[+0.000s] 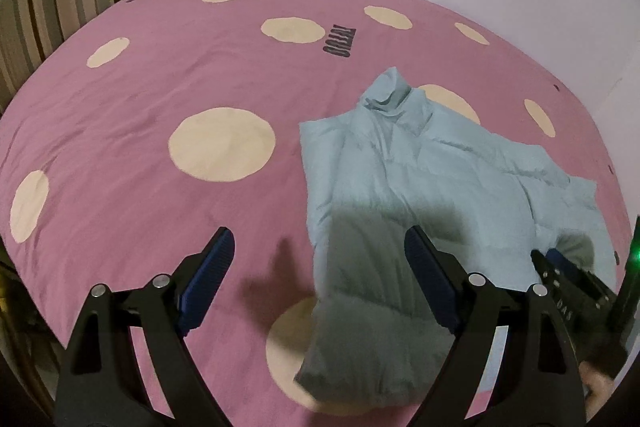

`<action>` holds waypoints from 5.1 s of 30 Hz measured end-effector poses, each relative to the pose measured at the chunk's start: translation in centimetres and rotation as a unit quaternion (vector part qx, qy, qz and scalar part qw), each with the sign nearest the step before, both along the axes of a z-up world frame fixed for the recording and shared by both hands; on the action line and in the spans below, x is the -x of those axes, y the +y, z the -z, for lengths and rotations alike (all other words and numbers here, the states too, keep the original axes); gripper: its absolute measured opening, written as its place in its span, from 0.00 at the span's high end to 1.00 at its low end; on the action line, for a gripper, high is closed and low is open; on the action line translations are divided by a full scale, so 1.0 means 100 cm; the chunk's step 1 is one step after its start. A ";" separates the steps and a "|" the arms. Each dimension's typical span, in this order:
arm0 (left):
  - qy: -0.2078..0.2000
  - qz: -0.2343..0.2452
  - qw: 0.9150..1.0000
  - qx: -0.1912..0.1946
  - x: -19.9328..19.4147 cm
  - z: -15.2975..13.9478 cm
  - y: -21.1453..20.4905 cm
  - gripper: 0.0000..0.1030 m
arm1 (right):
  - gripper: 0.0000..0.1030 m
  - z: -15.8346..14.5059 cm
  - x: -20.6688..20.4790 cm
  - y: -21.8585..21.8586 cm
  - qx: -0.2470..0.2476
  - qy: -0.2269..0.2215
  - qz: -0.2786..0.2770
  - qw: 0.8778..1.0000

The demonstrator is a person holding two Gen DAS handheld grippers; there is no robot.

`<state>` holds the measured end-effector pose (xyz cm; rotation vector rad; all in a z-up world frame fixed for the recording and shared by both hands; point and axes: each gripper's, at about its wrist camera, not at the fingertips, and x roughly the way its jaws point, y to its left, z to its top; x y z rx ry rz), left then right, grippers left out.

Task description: Fold large clothes

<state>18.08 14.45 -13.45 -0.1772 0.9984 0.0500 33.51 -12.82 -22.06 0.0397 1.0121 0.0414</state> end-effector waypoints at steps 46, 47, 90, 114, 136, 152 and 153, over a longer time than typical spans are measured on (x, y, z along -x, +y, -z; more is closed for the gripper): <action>-0.041 0.107 0.993 0.017 -0.021 -0.053 -0.066 0.90 | 0.62 -0.014 0.002 -0.015 -0.037 -0.007 0.006 0.999; -0.045 0.110 0.993 0.015 -0.019 -0.058 -0.069 0.90 | 0.62 -0.018 0.004 -0.019 -0.041 -0.010 0.008 0.999; -0.049 0.289 0.956 -0.010 0.050 -0.029 -0.385 0.39 | 0.62 -0.040 0.118 -0.275 -0.099 -0.049 0.194 0.975; -0.080 0.104 0.991 0.020 0.000 -0.002 -0.172 0.20 | 0.39 -0.045 0.039 -0.179 -0.118 -0.005 0.116 0.986; -0.036 0.192 0.981 0.003 -0.017 0.050 -0.263 0.19 | 0.86 -0.002 0.040 -0.228 -0.107 0.007 0.129 0.986; -0.049 0.180 0.983 0.002 -0.002 0.038 -0.256 0.21 | 0.82 -0.023 0.059 -0.220 -0.089 -0.025 0.136 0.986; -0.058 0.178 0.982 0.006 0.003 0.031 -0.252 0.21 | 0.82 -0.031 0.064 -0.218 -0.084 -0.034 0.137 0.986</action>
